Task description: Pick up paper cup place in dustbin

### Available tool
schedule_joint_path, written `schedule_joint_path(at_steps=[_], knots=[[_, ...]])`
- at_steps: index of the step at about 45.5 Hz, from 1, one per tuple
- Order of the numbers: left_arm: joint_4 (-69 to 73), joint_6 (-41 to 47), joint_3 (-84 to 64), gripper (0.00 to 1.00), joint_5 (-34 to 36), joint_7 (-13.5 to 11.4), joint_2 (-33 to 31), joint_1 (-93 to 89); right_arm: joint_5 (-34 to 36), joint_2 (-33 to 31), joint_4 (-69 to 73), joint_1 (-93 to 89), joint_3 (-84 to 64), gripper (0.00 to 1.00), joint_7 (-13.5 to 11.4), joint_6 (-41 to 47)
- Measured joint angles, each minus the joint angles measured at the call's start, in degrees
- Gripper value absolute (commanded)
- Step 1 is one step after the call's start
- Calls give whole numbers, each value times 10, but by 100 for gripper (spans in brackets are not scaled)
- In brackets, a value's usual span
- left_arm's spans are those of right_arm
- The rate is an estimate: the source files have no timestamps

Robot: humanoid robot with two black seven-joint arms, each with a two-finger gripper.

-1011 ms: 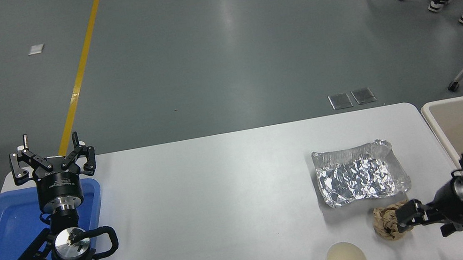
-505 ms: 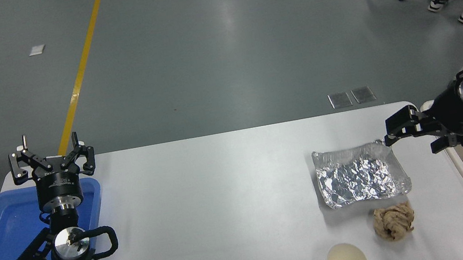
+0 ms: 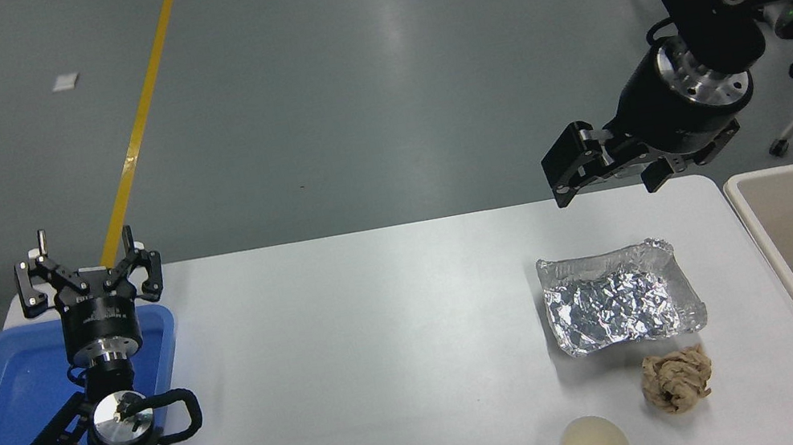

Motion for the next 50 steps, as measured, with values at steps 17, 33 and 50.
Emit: schedule_joint_path(at_steps=[17,33,50], knots=[[0,0,0,99,0,0,0,1,11,-13,71,47,-10,100,2,32],[0,0,0,99,0,0,0,0,-4,-13,76,-82,-12,100,3,-21],[0,0,0,99,0,0,0,0,-74,12,66,-283,-11,100,2,-185]])
